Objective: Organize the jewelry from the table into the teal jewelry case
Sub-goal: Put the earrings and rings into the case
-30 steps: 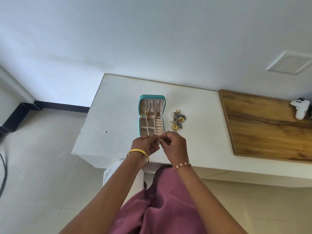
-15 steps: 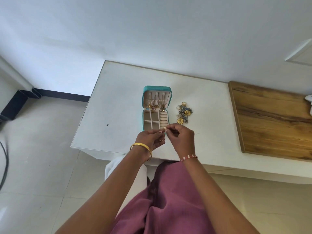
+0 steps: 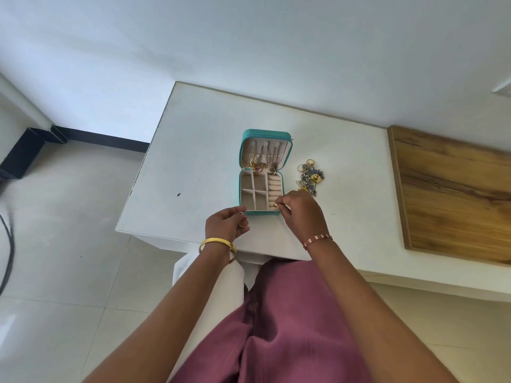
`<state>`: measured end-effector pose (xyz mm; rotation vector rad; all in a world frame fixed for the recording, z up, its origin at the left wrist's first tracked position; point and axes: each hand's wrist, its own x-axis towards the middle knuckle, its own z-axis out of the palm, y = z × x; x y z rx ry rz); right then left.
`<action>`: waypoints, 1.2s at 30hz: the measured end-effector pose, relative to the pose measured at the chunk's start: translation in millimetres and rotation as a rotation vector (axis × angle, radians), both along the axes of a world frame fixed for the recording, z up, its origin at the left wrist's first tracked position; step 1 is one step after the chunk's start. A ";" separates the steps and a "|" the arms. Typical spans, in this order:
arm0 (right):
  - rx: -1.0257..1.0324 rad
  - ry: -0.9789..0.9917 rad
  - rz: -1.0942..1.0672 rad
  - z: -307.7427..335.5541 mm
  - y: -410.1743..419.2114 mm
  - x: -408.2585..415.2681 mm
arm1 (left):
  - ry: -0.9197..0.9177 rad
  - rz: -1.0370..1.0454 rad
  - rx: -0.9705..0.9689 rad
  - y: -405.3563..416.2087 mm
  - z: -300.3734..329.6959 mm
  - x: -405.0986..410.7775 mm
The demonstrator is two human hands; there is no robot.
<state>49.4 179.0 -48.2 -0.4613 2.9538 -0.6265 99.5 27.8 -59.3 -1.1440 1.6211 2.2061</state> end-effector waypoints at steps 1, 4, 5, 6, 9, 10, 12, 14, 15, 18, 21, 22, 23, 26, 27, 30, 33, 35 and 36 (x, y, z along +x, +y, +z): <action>0.021 0.025 0.019 -0.1 -0.5 -0.1 | 0.002 -0.006 0.000 1.1 -0.3 -0.9; 0.092 0.120 0.080 -2.3 -1.3 -1.2 | 0.004 -0.012 -0.014 3.0 1.8 -3.4; 0.106 0.150 0.087 -3.4 -1.6 -2.0 | 0.002 -0.008 -0.018 3.1 2.4 -4.1; 0.123 0.171 0.097 -4.7 -2.3 -3.3 | -0.001 -0.003 -0.020 3.1 3.1 -4.7; 0.215 0.174 0.159 -6.9 -5.6 -6.7 | -0.014 0.004 -0.023 3.0 4.3 -5.8; 0.240 0.173 0.171 -7.2 -6.3 -7.2 | -0.015 0.004 -0.022 3.4 4.6 -6.0; 0.257 0.180 0.176 -8.6 -8.1 -7.6 | -0.015 0.001 -0.020 3.9 5.2 -5.7; 0.253 0.188 0.163 -11.0 -10.6 -6.7 | -0.017 0.002 -0.017 3.9 5.3 -5.4; 0.251 0.195 0.157 -12.2 -11.2 -6.0 | -0.017 0.004 -0.014 3.8 5.4 -5.4; 0.135 0.178 0.111 -18.3 -7.5 -5.9 | -0.011 0.023 0.004 5.6 8.1 -5.6; -0.226 0.085 -0.206 -8.1 -2.4 2.4 | 0.014 0.024 0.017 9.1 13.0 -5.5; -0.370 0.087 -0.387 -2.6 -0.8 6.7 | 0.019 0.021 0.019 10.4 14.4 -4.9; -0.488 0.077 -0.550 4.4 -0.9 11.9 | 0.023 0.017 0.021 12.2 15.5 -4.1; -0.623 -0.042 -0.651 15.8 -8.9 26.1 | 0.029 0.007 0.056 19.2 18.5 -0.2; -0.630 -0.086 -0.591 18.3 -13.2 31.7 | 0.033 0.008 0.086 21.6 20.6 1.6; -0.618 -0.158 -0.426 24.9 -27.3 46.3 | 0.037 0.062 0.227 26.5 29.9 5.4; -0.558 -0.085 -0.320 28.9 -35.4 55.4 | 0.028 0.116 0.368 25.3 38.4 5.8; -0.474 0.008 -0.228 29.6 -35.8 58.2 | 0.016 0.116 0.439 24.3 44.1 3.9; -0.423 0.043 -0.178 29.6 -34.3 59.0 | 0.007 0.114 0.471 24.5 47.0 3.0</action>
